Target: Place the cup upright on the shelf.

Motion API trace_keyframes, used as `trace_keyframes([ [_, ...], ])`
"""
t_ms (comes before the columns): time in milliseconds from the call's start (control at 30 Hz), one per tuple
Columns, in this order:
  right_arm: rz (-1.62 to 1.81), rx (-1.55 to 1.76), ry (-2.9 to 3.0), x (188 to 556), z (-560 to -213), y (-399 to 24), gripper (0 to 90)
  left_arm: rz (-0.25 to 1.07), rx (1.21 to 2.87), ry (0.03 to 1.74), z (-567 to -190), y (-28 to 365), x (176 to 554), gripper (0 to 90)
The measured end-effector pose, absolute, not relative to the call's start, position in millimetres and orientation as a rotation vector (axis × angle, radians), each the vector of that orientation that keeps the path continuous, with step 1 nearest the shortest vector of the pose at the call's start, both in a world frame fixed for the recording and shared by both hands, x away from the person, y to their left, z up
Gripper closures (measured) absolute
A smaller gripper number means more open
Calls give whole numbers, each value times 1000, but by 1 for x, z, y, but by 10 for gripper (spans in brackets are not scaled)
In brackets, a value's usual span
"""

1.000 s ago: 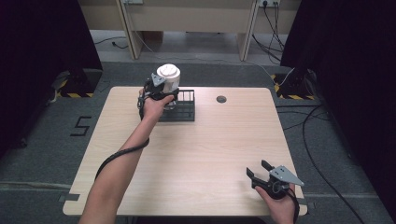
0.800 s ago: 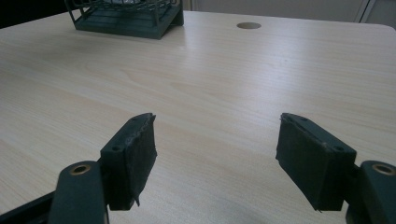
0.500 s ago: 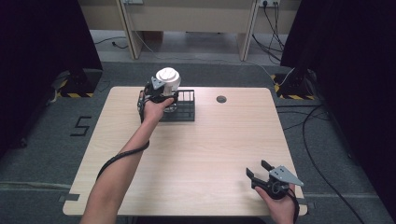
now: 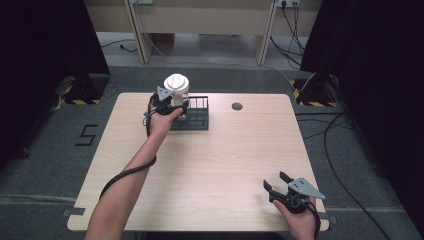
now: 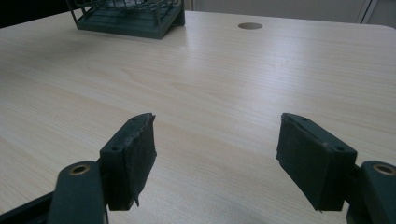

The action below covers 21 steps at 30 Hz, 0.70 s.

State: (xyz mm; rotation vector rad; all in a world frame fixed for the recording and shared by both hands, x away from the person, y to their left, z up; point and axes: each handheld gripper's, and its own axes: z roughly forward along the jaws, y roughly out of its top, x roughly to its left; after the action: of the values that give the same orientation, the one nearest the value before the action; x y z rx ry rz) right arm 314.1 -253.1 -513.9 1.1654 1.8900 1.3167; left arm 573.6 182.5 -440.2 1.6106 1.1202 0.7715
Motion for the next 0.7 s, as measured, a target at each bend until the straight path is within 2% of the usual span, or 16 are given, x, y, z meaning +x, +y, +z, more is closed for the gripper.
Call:
trace_keyframes([
  [700, 1314, 1170, 1889, 314, -514, -252, 285, 784, 1639, 1031, -430, 202, 520, 143],
])
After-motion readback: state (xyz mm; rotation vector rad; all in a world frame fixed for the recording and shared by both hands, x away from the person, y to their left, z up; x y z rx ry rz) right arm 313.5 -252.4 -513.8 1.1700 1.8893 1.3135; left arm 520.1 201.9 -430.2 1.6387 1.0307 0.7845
